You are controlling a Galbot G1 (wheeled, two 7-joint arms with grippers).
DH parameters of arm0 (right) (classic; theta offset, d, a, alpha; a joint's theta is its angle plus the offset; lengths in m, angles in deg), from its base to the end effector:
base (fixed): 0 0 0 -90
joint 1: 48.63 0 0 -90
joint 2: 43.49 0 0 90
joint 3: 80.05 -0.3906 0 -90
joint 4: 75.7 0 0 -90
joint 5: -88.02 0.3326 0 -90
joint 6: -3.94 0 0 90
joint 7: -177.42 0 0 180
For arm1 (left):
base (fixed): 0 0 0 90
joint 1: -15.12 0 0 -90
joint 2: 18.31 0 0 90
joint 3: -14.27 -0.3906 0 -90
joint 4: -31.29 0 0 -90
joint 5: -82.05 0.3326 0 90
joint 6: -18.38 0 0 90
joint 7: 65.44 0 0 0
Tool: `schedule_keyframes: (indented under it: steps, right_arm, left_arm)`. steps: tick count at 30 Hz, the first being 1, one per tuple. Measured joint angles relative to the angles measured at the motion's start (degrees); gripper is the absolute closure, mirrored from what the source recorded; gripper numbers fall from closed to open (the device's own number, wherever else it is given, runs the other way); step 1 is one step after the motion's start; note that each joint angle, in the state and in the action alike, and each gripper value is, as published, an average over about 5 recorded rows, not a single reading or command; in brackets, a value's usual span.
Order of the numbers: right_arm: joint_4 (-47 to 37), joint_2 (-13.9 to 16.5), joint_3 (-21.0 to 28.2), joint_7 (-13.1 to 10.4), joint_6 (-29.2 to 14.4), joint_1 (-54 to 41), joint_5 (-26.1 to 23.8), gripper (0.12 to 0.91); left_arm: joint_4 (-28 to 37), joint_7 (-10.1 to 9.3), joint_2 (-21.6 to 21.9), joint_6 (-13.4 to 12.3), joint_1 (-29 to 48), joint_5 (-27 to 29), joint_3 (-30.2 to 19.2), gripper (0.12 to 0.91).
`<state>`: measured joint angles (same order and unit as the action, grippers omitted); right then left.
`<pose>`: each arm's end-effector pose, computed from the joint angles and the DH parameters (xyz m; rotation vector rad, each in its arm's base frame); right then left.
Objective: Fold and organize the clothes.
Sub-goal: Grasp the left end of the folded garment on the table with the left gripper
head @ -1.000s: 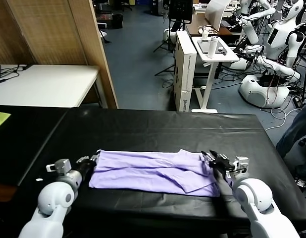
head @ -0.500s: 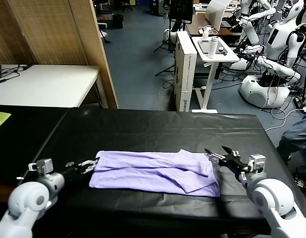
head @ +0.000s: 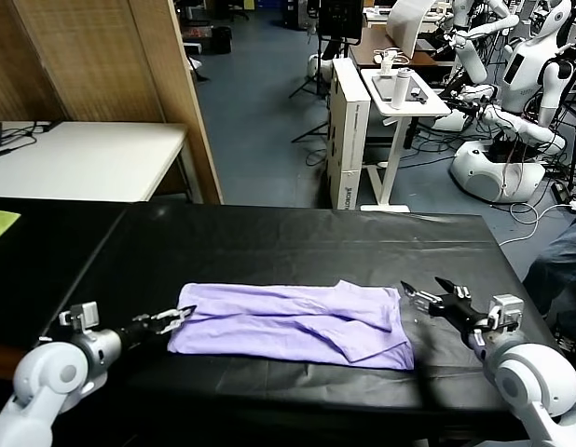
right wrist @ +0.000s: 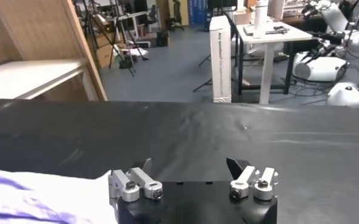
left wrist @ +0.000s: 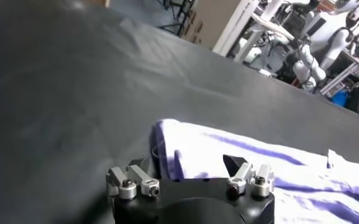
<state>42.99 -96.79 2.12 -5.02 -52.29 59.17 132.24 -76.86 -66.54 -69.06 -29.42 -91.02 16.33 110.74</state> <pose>0.2259 -0.1699 -0.2420 0.2632 -2.6993 -0.0729 0.2461 0.2092 -0.2791 -0.3340 -2.3575 0.4864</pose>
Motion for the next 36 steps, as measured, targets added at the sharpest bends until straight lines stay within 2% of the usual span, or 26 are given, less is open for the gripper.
schedule_keyframes:
  steps: [18, 21, 25, 32, 36]
  right_arm:
    - [0.1, -0.3, 0.1, 0.0, 0.1, -0.1, -0.2, 0.118]
    - [0.1, -0.4, 0.1, 0.0, 0.1, -0.1, -0.2, 0.118]
    - [0.1, -0.5, 0.1, 0.0, 0.1, 0.0, -0.4, 0.118]
    - [0.1, -0.8, 0.4, 0.0, 0.1, -0.2, -0.7, 0.118]
    - [0.0, -1.0, 0.5, 0.0, 0.0, -0.3, -0.9, 0.118]
  left_arm:
    - [-0.1, -0.28, -3.8, -0.2, 0.1, -0.3, -1.6, 0.125]
    - [-0.4, -0.31, -4.0, -0.1, 0.1, -0.4, -1.7, 0.153]
    - [0.0, -0.35, -4.2, -0.1, 0.3, -0.4, -1.8, 0.314]
    - [1.5, -0.36, -4.5, 0.1, 0.9, -0.6, -1.8, 0.741]
    - [1.3, -1.08, -4.6, 0.1, 0.9, -0.5, -1.6, 0.853]
